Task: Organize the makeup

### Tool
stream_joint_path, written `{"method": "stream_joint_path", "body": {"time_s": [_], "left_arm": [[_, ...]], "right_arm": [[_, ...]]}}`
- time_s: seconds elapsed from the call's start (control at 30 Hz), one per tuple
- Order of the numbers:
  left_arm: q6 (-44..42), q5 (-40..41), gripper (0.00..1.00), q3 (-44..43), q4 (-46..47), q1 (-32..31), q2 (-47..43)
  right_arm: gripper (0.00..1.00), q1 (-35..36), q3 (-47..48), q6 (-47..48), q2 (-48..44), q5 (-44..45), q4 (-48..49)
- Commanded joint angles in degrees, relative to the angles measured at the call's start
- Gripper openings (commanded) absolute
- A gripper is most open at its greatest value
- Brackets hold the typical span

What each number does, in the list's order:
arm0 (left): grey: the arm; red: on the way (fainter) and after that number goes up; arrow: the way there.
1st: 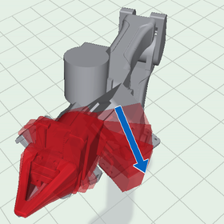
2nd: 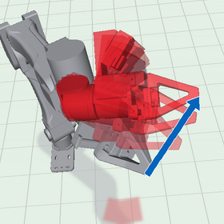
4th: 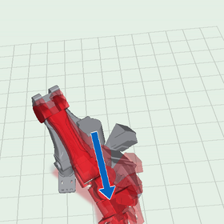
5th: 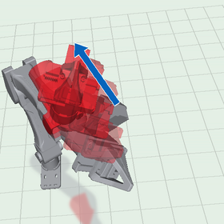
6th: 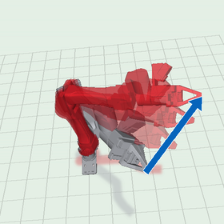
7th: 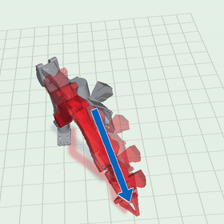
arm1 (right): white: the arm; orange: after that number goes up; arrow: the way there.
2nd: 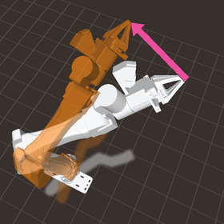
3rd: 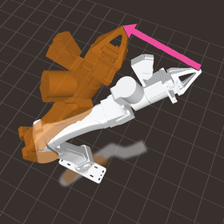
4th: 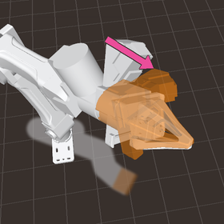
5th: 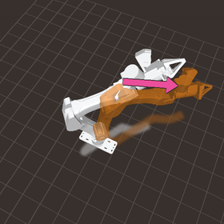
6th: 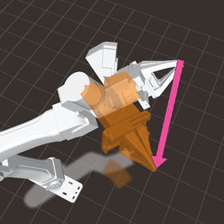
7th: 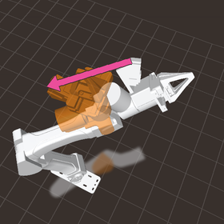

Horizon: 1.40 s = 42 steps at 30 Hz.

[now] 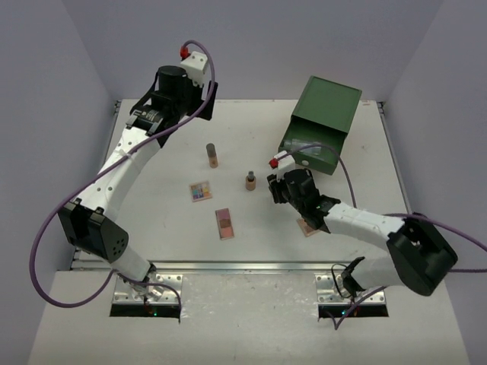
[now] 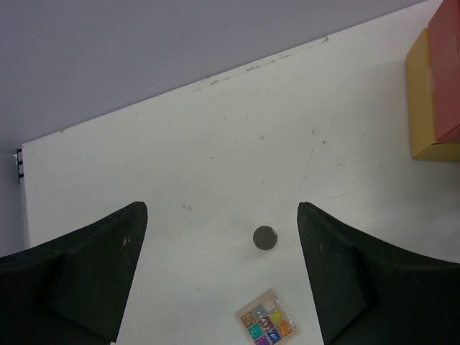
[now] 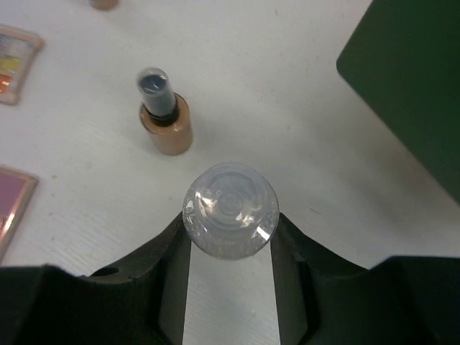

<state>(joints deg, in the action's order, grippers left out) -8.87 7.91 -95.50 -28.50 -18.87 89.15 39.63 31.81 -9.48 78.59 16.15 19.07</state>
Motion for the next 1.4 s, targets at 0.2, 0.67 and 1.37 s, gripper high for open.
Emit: {"method": "stream_joint_path", "body": {"time_s": [0.2, 0.67, 1.37], "left_arm": [[1.8, -2.9, 0.84, -4.9, -0.3, 1.5, -1.0], [1.2, -2.5, 0.85, -1.6, 0.4, 1.5, -4.7], [0.1, -1.2, 0.88, 1.9, 1.2, 1.9, -8.4]], "right_arm": [[0.0, 0.3, 23.0, 19.5, -22.0, -23.6, -35.6], [0.0, -3.2, 55.2, 43.3, -1.8, 15.3, -44.0], [0.22, -10.6, 58.5, 45.0, 19.3, 19.8, -55.9]]}}
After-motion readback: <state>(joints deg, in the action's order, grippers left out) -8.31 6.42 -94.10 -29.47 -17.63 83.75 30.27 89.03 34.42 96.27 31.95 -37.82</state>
